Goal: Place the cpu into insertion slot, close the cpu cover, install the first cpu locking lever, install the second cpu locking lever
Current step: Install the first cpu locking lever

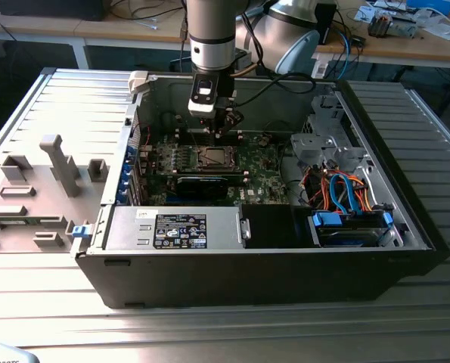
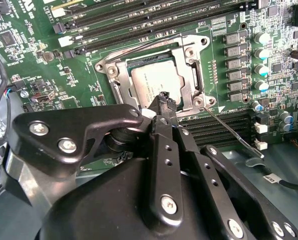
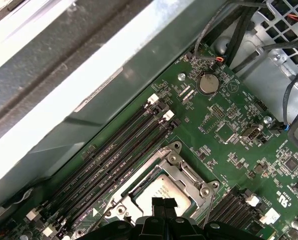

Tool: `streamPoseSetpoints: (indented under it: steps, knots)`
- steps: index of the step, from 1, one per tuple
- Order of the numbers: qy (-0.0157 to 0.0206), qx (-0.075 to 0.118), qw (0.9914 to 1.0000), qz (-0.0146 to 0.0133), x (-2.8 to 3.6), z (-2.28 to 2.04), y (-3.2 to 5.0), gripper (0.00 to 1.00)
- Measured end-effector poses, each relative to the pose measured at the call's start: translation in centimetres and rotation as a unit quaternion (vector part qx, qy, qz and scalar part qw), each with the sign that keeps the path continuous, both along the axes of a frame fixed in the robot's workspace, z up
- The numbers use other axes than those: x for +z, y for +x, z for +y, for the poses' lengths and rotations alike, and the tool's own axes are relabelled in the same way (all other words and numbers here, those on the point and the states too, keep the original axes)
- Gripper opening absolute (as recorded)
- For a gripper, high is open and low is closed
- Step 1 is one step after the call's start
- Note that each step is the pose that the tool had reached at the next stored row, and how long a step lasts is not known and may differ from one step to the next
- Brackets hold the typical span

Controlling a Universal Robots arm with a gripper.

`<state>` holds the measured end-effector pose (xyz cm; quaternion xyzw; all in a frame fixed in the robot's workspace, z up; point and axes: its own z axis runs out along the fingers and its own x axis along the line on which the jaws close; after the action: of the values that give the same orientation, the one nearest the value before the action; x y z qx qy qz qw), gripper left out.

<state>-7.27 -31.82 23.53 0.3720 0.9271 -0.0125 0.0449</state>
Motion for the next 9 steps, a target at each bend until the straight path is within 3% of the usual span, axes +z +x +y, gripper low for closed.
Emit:
streamPoseSetpoints:
  steps: [9]
  knots:
    - [0.0000,0.003,1.00000,0.0000,0.00,0.00,0.00,0.11]
